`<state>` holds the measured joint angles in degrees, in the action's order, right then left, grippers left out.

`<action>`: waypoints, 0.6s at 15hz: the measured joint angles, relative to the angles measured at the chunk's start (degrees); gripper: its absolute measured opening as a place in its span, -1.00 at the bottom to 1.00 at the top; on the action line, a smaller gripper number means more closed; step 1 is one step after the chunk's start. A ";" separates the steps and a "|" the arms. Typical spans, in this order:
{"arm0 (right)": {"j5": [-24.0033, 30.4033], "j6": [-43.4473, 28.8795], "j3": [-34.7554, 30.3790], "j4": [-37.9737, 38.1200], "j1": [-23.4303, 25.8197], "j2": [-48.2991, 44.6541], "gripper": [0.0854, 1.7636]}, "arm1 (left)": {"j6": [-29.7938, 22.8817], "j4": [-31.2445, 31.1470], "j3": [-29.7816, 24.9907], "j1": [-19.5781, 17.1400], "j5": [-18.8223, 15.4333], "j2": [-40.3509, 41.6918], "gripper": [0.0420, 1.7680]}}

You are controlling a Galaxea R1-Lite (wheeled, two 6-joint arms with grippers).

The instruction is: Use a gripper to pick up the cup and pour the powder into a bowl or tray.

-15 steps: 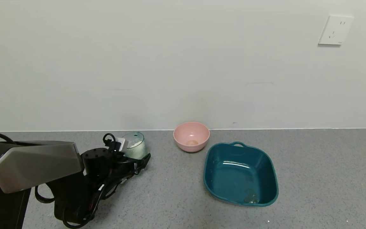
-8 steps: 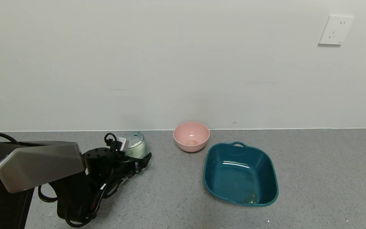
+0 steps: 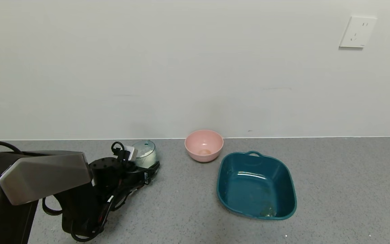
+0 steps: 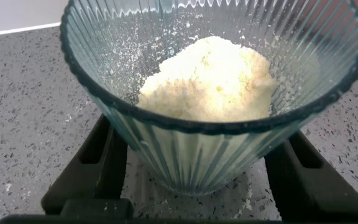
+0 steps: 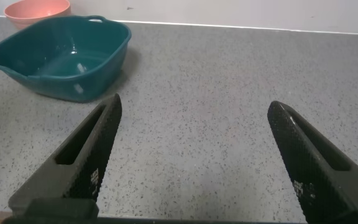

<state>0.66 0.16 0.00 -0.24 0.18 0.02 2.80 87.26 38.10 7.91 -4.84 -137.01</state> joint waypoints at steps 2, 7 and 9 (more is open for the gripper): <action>0.02 -0.02 0.00 0.02 0.00 0.00 0.94 | -0.02 -0.02 -0.04 0.00 0.00 -0.01 0.44; 0.02 0.00 0.00 0.02 0.00 0.00 0.94 | -0.02 -0.22 -0.04 -0.01 0.10 -0.01 0.43; 0.00 0.00 0.00 0.00 0.00 0.00 0.94 | -0.02 -0.35 -0.01 -0.01 0.16 0.00 0.43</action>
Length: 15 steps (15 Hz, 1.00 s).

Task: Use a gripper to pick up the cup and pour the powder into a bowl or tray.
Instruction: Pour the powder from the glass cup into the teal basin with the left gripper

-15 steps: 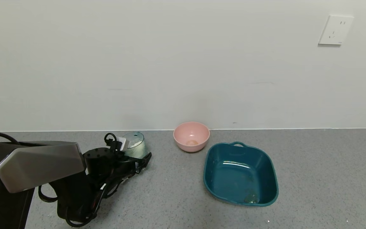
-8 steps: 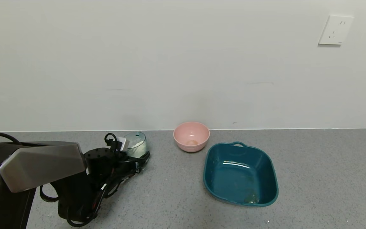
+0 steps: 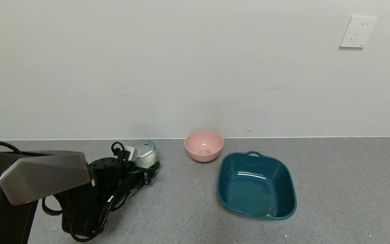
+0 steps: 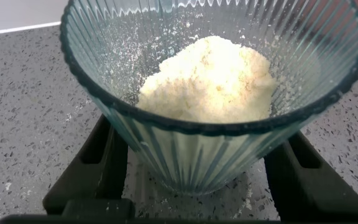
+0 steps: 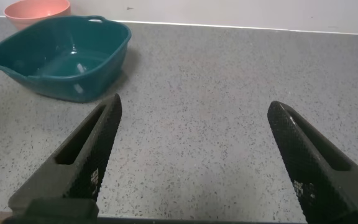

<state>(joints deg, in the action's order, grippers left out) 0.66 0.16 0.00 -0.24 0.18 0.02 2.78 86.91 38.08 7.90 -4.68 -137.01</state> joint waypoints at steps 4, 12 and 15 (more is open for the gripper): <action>0.02 0.00 0.00 0.00 0.00 0.00 0.94 | -0.15 -0.15 -0.07 0.01 0.11 0.13 0.42; 0.00 0.00 0.00 0.00 0.00 0.00 0.94 | -0.15 -5.21 -1.56 0.52 0.85 4.73 0.42; 0.02 0.00 0.00 0.00 0.00 0.00 0.94 | -0.17 -12.13 -1.99 0.74 0.85 10.19 0.42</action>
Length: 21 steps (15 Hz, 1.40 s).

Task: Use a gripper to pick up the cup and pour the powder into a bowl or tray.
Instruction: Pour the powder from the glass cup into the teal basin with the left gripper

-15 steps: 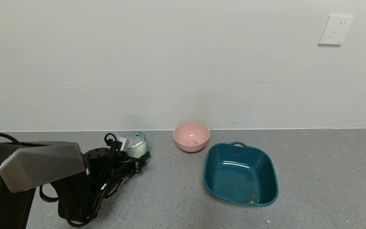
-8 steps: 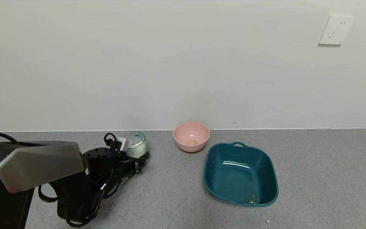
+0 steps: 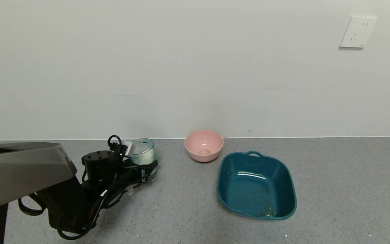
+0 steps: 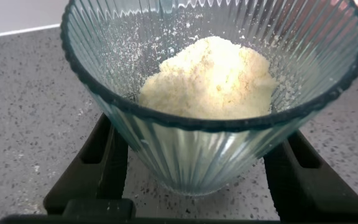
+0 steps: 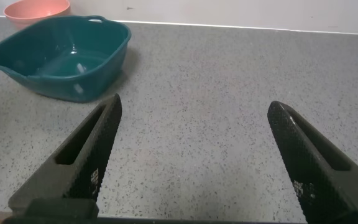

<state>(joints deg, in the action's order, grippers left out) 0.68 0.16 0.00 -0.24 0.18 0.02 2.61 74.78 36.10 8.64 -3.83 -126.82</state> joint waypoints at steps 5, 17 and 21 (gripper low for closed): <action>-0.02 0.00 0.00 0.02 0.00 0.00 0.94 | 0.11 -11.89 0.04 2.79 0.50 10.31 0.42; 0.00 0.02 0.00 0.00 0.00 0.00 0.94 | 1.77 -27.65 4.41 14.12 5.01 20.53 0.41; 0.00 0.02 0.00 0.00 0.00 0.00 0.94 | 3.93 -31.34 7.40 17.73 9.03 20.46 0.41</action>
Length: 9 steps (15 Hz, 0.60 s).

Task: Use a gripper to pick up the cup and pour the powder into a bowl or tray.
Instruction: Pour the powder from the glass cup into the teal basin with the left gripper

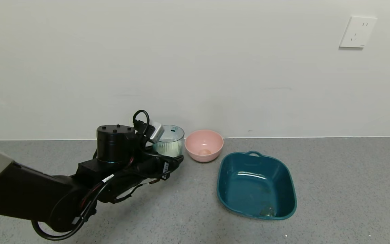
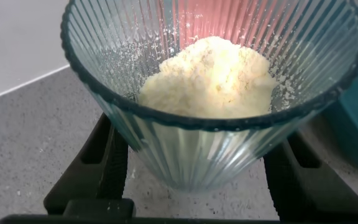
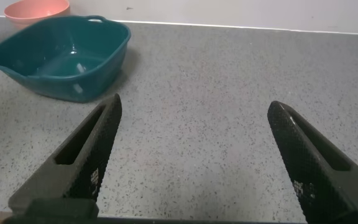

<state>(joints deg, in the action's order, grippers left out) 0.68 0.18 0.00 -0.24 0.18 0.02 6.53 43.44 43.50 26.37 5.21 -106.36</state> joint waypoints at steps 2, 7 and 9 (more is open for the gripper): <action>0.00 0.00 0.00 0.00 0.00 0.00 0.94 | 1.27 -2.21 2.41 2.10 2.67 -0.33 0.41; 0.00 -0.02 0.00 0.02 0.00 0.00 0.94 | 8.27 -5.88 7.79 7.01 10.84 -2.15 0.41; 0.00 -0.05 0.00 0.00 0.00 0.00 0.94 | 11.15 -6.01 9.14 8.33 13.03 -3.50 0.41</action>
<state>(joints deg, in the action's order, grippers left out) 0.68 0.13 0.00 -0.24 0.18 0.02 17.69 37.43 52.64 34.69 18.24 -109.86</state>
